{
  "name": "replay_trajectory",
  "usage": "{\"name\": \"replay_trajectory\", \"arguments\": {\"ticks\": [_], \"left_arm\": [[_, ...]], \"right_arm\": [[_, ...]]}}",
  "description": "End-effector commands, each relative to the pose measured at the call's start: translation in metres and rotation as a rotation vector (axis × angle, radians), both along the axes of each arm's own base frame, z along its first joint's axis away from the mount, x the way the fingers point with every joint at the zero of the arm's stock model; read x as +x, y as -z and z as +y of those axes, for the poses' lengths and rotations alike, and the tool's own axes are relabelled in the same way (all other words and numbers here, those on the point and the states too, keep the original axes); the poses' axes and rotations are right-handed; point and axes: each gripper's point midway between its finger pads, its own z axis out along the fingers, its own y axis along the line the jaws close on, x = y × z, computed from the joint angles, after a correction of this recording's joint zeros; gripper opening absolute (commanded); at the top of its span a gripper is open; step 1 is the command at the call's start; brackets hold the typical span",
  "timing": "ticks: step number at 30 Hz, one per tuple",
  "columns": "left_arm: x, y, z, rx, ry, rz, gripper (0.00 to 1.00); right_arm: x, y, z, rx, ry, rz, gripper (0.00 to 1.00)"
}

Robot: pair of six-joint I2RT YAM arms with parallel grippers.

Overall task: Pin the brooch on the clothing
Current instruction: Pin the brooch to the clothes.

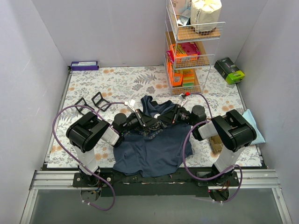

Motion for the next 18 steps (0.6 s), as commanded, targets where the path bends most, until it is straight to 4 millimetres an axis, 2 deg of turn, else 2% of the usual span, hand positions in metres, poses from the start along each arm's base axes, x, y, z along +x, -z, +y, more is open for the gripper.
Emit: {"name": "replay_trajectory", "arguments": {"ticks": [1, 11, 18], "left_arm": [[-0.013, -0.047, -0.008, -0.130, 0.077, -0.157, 0.00], [-0.023, -0.052, -0.016, -0.123, 0.177, -0.177, 0.00], [-0.026, -0.046, -0.022, -0.107, 0.229, -0.126, 0.00]], "right_arm": [[-0.008, -0.069, 0.011, 0.160, -0.070, -0.330, 0.30], [-0.016, -0.059, 0.013, 0.149, -0.134, -0.302, 0.19], [-0.022, -0.053, 0.015, 0.123, -0.187, -0.296, 0.18]]}}
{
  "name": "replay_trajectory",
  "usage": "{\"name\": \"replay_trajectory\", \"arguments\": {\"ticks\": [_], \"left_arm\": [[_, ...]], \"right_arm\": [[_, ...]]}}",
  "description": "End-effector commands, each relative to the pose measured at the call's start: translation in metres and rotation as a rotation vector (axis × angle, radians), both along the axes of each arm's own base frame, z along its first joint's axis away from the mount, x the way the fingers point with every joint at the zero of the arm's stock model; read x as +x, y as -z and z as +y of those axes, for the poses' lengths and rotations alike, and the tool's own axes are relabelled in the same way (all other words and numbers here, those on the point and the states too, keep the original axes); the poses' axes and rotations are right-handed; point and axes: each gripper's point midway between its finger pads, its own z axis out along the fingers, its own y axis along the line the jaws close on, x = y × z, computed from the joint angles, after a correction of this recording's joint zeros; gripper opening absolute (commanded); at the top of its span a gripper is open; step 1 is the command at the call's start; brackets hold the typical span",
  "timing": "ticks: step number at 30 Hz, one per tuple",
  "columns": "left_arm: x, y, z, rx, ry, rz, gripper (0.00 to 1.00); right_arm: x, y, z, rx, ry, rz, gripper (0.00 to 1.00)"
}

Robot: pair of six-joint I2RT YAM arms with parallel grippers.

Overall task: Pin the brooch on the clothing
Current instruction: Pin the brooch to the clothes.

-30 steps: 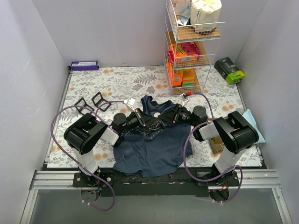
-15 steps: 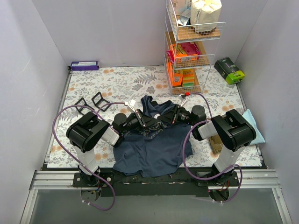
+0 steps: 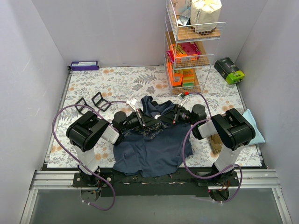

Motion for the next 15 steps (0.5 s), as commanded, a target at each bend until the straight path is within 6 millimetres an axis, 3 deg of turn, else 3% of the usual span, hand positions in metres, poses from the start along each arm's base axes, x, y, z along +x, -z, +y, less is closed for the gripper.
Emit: {"name": "replay_trajectory", "arguments": {"ticks": [1, 15], "left_arm": [[-0.019, -0.043, -0.020, -0.101, 0.151, -0.127, 0.00], [-0.020, -0.032, -0.024, -0.106, 0.217, 0.025, 0.00]], "right_arm": [[-0.017, -0.054, 0.015, 0.121, -0.130, -0.317, 0.18], [-0.026, -0.046, 0.016, 0.103, -0.194, -0.298, 0.20]]}}
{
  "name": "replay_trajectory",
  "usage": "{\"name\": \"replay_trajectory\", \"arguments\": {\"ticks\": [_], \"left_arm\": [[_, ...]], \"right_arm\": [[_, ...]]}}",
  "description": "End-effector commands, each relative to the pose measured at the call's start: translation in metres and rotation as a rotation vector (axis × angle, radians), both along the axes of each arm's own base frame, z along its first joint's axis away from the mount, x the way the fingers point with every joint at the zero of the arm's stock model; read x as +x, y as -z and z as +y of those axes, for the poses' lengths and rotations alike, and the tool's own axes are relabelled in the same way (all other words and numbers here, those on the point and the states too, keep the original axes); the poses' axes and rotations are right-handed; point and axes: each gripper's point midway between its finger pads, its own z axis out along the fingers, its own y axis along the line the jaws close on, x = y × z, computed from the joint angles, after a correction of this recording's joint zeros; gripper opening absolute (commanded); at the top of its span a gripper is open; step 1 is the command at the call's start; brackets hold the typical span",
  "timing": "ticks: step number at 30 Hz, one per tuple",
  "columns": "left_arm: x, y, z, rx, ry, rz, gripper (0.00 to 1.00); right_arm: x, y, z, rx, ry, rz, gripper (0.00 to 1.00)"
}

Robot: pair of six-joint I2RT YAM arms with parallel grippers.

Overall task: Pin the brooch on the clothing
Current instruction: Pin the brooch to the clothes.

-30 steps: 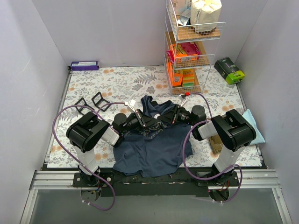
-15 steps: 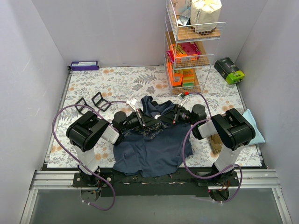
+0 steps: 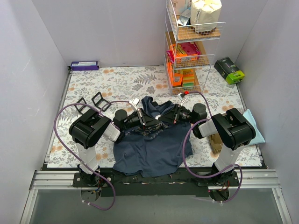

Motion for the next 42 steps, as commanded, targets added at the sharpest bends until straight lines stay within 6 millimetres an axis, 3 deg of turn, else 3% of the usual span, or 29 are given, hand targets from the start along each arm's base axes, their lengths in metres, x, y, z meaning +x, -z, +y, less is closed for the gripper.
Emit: {"name": "replay_trajectory", "arguments": {"ticks": [1, 17, 22, 28, 30, 34, 39, 42], "left_arm": [[-0.015, -0.032, -0.019, -0.079, 0.124, -0.053, 0.00], [-0.027, -0.032, -0.022, -0.022, 0.263, -0.121, 0.00], [-0.020, -0.034, -0.014, 0.022, 0.264, -0.178, 0.00], [-0.017, -0.043, -0.005, 0.104, 0.280, -0.310, 0.00], [-0.017, -0.031, -0.001, 0.172, 0.297, -0.310, 0.00], [-0.009, -0.032, 0.007, 0.215, 0.303, -0.323, 0.00], [0.000, -0.044, 0.019, 0.192, 0.299, -0.329, 0.40], [-0.002, -0.047, 0.027, 0.184, 0.339, -0.329, 0.54]], "right_arm": [[-0.023, -0.043, 0.018, 0.106, -0.148, -0.267, 0.20], [-0.033, -0.028, 0.018, 0.082, -0.221, -0.205, 0.26], [-0.038, -0.019, 0.016, 0.062, -0.232, -0.170, 0.24], [-0.032, -0.012, 0.006, 0.029, -0.169, -0.145, 0.07], [-0.025, -0.022, 0.005, 0.040, -0.147, -0.175, 0.01], [-0.017, -0.037, 0.009, 0.059, -0.165, -0.235, 0.01], [-0.020, -0.046, 0.011, 0.082, -0.219, -0.281, 0.01], [-0.022, -0.050, 0.011, 0.081, -0.250, -0.306, 0.01]]}}
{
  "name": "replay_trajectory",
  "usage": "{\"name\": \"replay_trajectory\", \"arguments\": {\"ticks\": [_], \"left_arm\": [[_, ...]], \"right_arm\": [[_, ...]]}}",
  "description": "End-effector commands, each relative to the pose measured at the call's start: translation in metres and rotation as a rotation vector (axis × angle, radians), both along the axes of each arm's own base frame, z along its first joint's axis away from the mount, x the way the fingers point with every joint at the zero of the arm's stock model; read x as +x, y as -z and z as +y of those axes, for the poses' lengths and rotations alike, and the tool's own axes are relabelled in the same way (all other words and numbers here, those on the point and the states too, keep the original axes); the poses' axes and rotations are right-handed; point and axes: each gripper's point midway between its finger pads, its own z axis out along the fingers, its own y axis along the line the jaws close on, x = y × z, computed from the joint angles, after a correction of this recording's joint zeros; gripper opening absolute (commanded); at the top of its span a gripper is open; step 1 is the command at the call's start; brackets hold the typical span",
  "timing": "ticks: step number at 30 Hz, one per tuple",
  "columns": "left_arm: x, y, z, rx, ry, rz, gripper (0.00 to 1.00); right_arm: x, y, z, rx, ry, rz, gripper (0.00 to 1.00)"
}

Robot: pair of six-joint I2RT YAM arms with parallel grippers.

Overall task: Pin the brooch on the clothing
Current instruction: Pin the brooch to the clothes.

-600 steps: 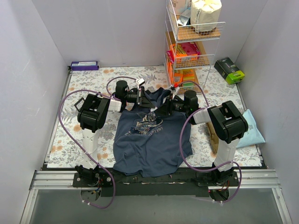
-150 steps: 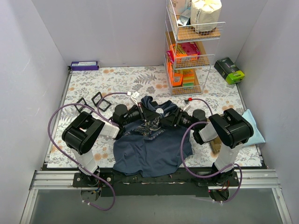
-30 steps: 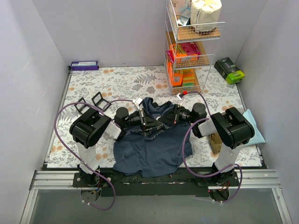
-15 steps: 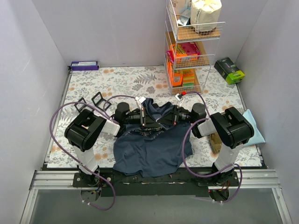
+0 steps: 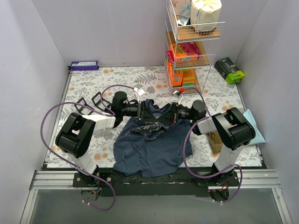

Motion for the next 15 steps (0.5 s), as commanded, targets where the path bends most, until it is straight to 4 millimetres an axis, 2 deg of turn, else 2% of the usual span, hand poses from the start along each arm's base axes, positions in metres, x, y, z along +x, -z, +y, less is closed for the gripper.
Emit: {"name": "replay_trajectory", "arguments": {"ticks": [1, 4, 15], "left_arm": [[-0.0037, -0.0270, 0.0113, -0.028, 0.080, -0.071, 0.54], [0.0001, -0.0200, 0.0140, 0.008, 0.076, -0.081, 0.53], [-0.0054, -0.0214, 0.0139, -0.009, 0.125, -0.084, 0.46]], "right_arm": [[-0.0068, -0.0277, 0.0038, 0.057, -0.085, -0.195, 0.01], [-0.0071, -0.0243, 0.0037, 0.024, -0.099, -0.189, 0.01], [-0.0080, -0.0278, 0.0034, -0.001, -0.123, -0.229, 0.01]]}}
